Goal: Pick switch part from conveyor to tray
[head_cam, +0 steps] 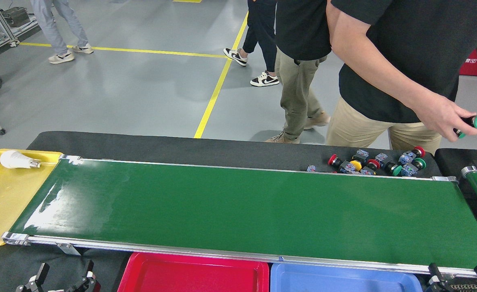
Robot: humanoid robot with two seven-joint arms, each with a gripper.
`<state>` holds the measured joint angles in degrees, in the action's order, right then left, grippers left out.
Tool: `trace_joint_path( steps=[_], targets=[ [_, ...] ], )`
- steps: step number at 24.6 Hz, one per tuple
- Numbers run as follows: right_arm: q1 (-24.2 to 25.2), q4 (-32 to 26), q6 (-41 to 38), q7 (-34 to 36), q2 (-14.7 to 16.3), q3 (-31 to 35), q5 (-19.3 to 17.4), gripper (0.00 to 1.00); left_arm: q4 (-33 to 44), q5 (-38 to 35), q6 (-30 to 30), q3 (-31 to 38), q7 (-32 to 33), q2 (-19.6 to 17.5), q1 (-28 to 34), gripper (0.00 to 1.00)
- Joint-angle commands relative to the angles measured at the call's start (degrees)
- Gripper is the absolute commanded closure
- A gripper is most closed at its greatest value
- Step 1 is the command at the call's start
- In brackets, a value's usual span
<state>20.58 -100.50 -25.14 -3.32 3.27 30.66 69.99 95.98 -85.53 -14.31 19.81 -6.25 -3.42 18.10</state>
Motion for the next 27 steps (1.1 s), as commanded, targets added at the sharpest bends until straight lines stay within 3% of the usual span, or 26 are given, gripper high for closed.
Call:
trace_joint_path(
  steps=[1,6,20,27],
  targets=[
    [-0.1,-0.8,0.2,0.1,0.4,0.4,0.1,0.01,0.8,0.1,-0.1,0.1,-0.4,-0.3,-0.1,0.0],
    [-0.4,-0.8,-0.1,0.2,0.3,0.2,2.3,0.01,0.7,0.2,0.0,0.3,-0.4,-0.1,0.0,0.0],
    [-0.9,-0.8,-1.1,2.0,-0.5,-2.5,2.4,0.01,0.5,0.3,0.5,0.4,0.2,0.2,-0.2,0.01],
    [-1.2,-0.8,-0.7,1.9,-3.2,-3.6,3.9,0.01,0.8,0.3,0.3,0.3,0.2,-0.2,-0.1,0.02]
  ],
)
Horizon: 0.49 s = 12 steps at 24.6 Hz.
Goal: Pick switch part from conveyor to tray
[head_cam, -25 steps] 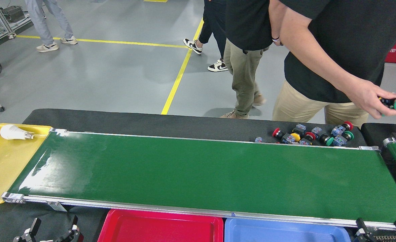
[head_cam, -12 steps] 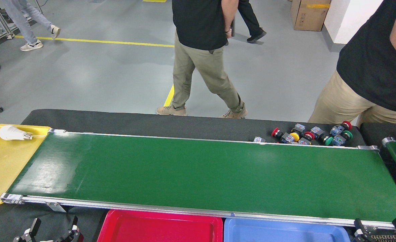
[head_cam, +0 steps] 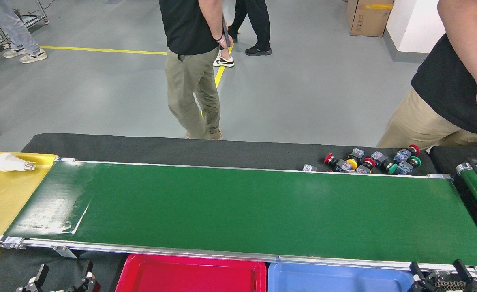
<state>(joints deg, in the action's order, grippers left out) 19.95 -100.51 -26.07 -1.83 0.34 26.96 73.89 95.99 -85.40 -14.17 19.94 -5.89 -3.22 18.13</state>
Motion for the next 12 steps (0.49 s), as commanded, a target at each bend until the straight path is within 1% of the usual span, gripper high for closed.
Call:
trace_joint_path(
  steps=[1,10,12],
  targets=[
    [-0.5,-0.8,0.2,0.4,-0.3,0.1,0.0,0.01,0.8,0.1,0.1,0.3,-0.2,-0.2,-0.1,0.02],
    [-0.5,-0.8,1.9,0.5,-0.1,3.4,-0.1,0.01,2.3,0.1,0.5,0.0,-0.8,0.5,0.0,0.01],
    [-0.5,-0.8,1.9,0.5,-0.1,3.4,-0.2,0.01,2.1,-0.2,0.5,-0.1,-0.8,0.0,0.0,0.01]
  ],
)
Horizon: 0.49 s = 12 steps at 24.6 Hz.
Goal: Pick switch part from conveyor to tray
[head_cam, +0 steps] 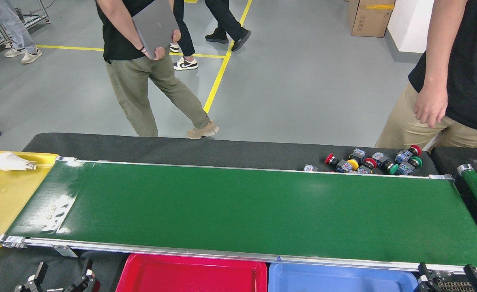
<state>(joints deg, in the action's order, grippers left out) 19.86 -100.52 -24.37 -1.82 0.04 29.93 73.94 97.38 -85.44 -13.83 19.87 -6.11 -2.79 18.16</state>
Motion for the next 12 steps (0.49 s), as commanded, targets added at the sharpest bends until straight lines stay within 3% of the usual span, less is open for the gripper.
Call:
trace_joint_path(
  steps=[1,12],
  targets=[
    [-0.4,-0.8,0.2,0.6,0.2,0.4,-0.2,0.01,0.5,-0.2,0.1,0.0,-0.7,-0.6,0.0,0.01],
    [-2.1,-0.2,1.6,0.8,0.3,1.2,-0.8,0.01,0.3,-4.6,-0.1,0.0,-0.7,0.0,0.1,0.01]
  ],
)
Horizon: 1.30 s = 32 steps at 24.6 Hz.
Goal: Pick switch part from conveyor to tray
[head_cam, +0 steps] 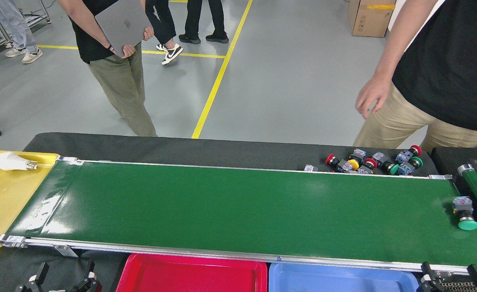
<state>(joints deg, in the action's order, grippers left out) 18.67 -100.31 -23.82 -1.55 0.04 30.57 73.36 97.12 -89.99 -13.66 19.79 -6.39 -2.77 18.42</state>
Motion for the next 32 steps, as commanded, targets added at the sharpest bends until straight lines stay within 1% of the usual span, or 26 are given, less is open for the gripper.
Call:
trace_joint_path(
  steps=[1,4,8,11,13,15,20,24,26,27,28,29,32],
  targets=[
    [-1.4,0.0,2.5,0.4,0.5,0.5,-0.2,0.01,0.5,-0.1,-0.2,0.1,-0.5,-0.1,-0.1,0.01],
    [-4.1,2.2,6.0,0.0,2.2,0.2,-0.2,0.01,0.5,-0.1,-0.2,0.2,-0.5,-0.1,-0.3,0.01],
    [-8.7,6.9,9.9,-0.3,2.9,-0.9,0.6,0.02,0.5,0.1,-0.2,0.2,-0.5,-0.1,-0.6,0.01],
    [-12.0,9.8,12.8,-0.4,4.2,-3.9,0.6,0.02,0.5,0.1,-0.2,0.2,-0.6,-0.1,-0.8,0.01],
    [-13.0,11.0,15.0,-0.4,4.8,-6.1,0.6,0.02,0.5,0.1,-0.2,0.2,-0.6,-0.2,-0.8,0.01],
    [-15.0,12.7,17.4,-0.3,5.4,-8.8,0.6,0.03,0.5,0.1,-0.2,0.2,-0.6,-0.2,-0.8,0.01],
    [-18.6,16.0,20.6,-0.3,5.9,-12.2,0.6,0.04,0.4,-0.1,-0.3,0.1,-0.6,-0.1,-0.8,0.01],
    [-20.6,18.7,22.3,-0.2,5.9,-14.7,0.6,0.07,0.3,0.1,-0.5,0.0,-0.6,-0.1,-0.8,0.01],
    [-21.7,20.0,22.7,-0.3,6.0,-16.0,0.6,0.13,0.2,-0.1,-0.5,0.0,-0.5,0.0,-0.8,0.01],
    [-22.2,20.9,22.8,-0.2,6.0,-16.9,0.7,0.19,0.2,0.1,-0.4,0.0,-0.6,0.0,-0.8,0.01],
    [-22.4,21.4,23.0,-0.3,6.0,-17.7,0.8,0.28,0.1,0.1,-0.5,0.1,-0.6,0.0,-0.8,0.01],
    [-22.4,21.7,23.0,-0.3,6.0,-18.4,1.2,0.4,0.1,0.1,-0.5,0.1,-0.6,0.0,-0.8,0.01],
    [-22.6,22.9,23.1,-0.3,6.7,-19.9,2.1,0.61,0.1,0.1,-0.5,0.1,-0.6,0.0,-0.8,0.01]
  ],
)
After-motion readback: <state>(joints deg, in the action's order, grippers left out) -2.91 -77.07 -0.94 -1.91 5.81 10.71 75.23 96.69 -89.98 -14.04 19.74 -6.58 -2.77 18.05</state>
